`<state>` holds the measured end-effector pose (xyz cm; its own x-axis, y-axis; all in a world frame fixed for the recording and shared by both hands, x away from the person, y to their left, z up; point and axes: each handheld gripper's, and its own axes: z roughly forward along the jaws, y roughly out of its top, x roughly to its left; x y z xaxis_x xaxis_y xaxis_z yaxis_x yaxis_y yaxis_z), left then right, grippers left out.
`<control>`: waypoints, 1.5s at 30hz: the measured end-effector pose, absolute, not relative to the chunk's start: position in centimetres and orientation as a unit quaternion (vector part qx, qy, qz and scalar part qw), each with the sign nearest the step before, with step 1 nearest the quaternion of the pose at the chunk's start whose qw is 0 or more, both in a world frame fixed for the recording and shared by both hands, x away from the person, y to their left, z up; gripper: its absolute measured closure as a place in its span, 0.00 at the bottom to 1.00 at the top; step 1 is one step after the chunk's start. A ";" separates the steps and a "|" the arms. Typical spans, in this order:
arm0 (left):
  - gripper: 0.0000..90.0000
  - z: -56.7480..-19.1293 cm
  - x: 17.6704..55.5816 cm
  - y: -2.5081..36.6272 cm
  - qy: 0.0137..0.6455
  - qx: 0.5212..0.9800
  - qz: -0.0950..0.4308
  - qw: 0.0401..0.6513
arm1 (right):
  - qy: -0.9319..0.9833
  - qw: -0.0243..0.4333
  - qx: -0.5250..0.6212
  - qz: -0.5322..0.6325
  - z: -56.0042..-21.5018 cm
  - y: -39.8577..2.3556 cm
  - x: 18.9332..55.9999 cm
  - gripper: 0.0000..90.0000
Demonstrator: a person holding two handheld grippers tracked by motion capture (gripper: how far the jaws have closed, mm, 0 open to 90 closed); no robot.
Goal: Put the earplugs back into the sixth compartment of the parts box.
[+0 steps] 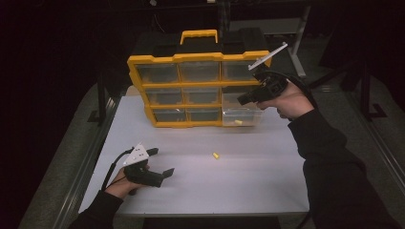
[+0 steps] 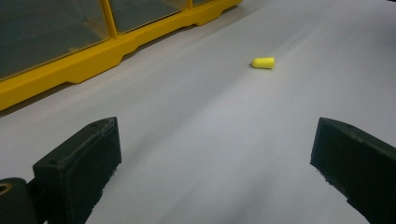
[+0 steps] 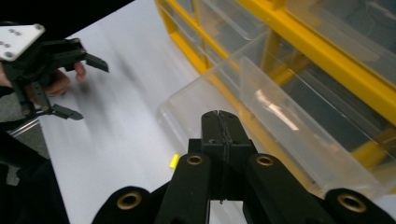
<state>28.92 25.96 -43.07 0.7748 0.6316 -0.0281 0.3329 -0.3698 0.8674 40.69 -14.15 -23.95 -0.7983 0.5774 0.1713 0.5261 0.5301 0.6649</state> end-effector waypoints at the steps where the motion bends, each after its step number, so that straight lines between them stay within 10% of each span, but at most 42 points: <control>1: 0.01 -43.1 28.9 26.0 0.297 0.813 0.157 0.477 | 0.876 0.034 0.311 0.368 -23.9 -14.0 40.5 0.99; 31: 0.01 -43.1 28.9 26.0 0.296 0.812 0.158 0.476 | 0.889 0.026 0.283 0.360 -28.4 -12.4 36.0 0.98; 45: 0.01 -43.1 28.9 26.0 0.295 0.813 0.158 0.477 | 0.893 0.044 0.285 0.344 -31.8 -11.4 34.9 0.72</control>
<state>28.89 25.99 -43.05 0.7760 0.6302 -0.0244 0.3292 -0.3717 0.8680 34.91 -11.41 -31.80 -0.8335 0.5398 0.1178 0.4792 0.6002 0.6404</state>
